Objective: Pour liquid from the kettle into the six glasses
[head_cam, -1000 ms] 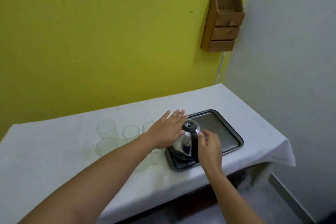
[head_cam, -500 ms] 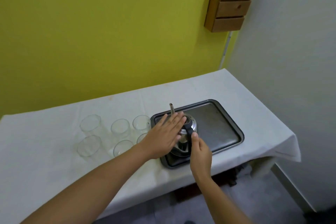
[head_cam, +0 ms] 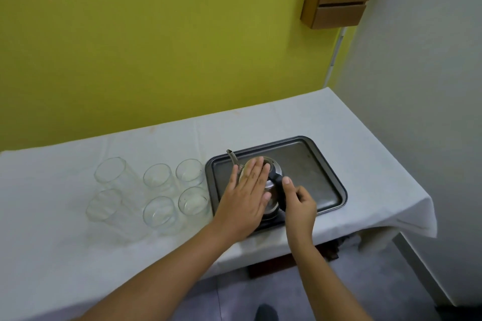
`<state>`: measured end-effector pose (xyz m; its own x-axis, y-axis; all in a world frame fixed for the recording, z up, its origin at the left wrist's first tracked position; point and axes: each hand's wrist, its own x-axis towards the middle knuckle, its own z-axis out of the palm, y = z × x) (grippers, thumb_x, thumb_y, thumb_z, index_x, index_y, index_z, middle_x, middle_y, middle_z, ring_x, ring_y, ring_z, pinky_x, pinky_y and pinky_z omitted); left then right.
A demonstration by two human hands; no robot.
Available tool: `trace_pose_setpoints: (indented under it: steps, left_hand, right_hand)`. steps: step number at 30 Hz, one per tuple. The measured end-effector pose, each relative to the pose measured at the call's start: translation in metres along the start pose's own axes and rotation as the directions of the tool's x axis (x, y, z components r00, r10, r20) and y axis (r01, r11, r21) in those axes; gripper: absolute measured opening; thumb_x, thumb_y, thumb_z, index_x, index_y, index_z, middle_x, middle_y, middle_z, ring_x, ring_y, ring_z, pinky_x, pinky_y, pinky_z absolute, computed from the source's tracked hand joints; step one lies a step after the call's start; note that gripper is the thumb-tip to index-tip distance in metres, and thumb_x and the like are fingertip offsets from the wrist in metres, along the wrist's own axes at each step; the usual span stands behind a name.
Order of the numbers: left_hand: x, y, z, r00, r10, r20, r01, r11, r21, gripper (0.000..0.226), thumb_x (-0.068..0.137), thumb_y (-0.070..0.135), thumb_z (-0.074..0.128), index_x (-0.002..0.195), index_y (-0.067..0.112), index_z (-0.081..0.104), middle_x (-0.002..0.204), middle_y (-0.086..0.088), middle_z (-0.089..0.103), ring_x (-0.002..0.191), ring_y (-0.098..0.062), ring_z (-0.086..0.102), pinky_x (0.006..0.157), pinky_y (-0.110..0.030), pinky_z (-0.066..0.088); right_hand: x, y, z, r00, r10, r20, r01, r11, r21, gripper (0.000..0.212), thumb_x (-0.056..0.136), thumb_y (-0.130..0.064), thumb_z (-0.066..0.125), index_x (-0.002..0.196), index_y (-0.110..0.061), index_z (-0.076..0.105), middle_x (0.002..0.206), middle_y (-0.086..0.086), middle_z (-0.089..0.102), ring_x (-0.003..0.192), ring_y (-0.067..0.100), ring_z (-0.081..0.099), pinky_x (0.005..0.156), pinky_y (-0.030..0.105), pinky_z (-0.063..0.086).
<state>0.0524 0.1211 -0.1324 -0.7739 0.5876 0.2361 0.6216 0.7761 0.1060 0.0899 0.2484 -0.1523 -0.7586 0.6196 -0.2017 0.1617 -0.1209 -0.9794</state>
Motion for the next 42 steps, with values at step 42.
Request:
trace_pose_setpoints:
  steps: [42]
  left_hand:
    - [-0.060, -0.083, -0.120, 0.809, -0.518, -0.278, 0.425, 0.842, -0.333, 0.069, 0.093, 0.052, 0.006, 0.148, 0.012, 0.004, 0.158, -0.008, 0.000, 0.145, -0.015, -0.003, 0.117, -0.043, -0.002]
  right_hand:
    - [-0.053, -0.136, 0.136, 0.853, -0.075, 0.516, 0.166, 0.977, -0.133, 0.057, 0.068, -0.060, 0.076, 0.067, -0.008, 0.052, 0.065, 0.009, 0.037, 0.063, 0.021, 0.035, 0.061, 0.034, 0.029]
